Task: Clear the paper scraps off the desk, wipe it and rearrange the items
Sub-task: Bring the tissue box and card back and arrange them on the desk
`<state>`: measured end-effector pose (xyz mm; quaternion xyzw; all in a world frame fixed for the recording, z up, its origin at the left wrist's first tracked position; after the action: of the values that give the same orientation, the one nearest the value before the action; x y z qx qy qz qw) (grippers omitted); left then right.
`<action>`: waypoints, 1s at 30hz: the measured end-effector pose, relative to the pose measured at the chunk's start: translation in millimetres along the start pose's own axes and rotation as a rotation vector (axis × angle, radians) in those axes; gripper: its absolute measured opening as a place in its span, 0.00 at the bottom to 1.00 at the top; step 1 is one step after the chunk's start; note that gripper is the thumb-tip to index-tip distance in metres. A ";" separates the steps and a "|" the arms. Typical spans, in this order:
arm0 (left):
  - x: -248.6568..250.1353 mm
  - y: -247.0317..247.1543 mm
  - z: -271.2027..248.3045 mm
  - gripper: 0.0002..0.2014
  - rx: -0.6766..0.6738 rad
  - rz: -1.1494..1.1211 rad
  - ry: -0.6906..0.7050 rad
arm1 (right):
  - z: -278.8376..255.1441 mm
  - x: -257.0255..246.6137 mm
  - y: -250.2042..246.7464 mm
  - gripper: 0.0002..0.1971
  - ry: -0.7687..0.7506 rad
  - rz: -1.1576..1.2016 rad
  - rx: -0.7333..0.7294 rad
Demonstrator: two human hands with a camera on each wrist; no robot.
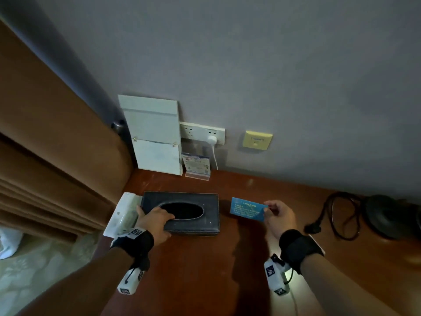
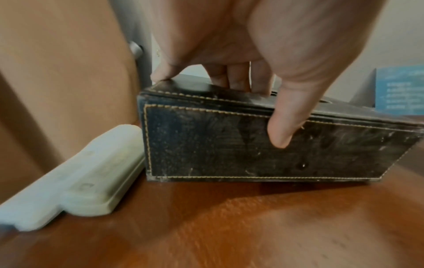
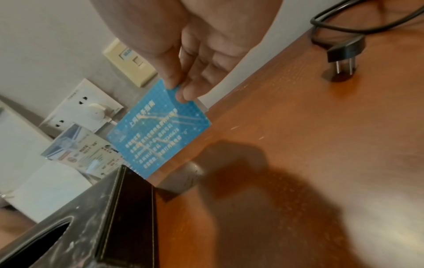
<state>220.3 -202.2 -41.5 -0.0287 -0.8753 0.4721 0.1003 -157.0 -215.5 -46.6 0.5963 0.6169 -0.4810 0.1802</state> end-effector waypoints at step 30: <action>-28.7 -10.2 51.3 0.27 0.032 -0.004 0.201 | 91.8 -44.8 98.1 0.14 0.035 -0.179 0.026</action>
<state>238.5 -254.1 -64.7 -0.0724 -0.8532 0.4807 0.1891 -90.1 -332.0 -91.5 0.5495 0.6645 -0.4926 0.1176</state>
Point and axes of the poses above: each hand's wrist, its own z-axis towards the middle knuckle, its own y-axis out of the palm, x = y × z, the point moved 1 cm from there along z, towards the middle knuckle, and after that the axes turned 7 degrees about y, right-handed, at the moved point
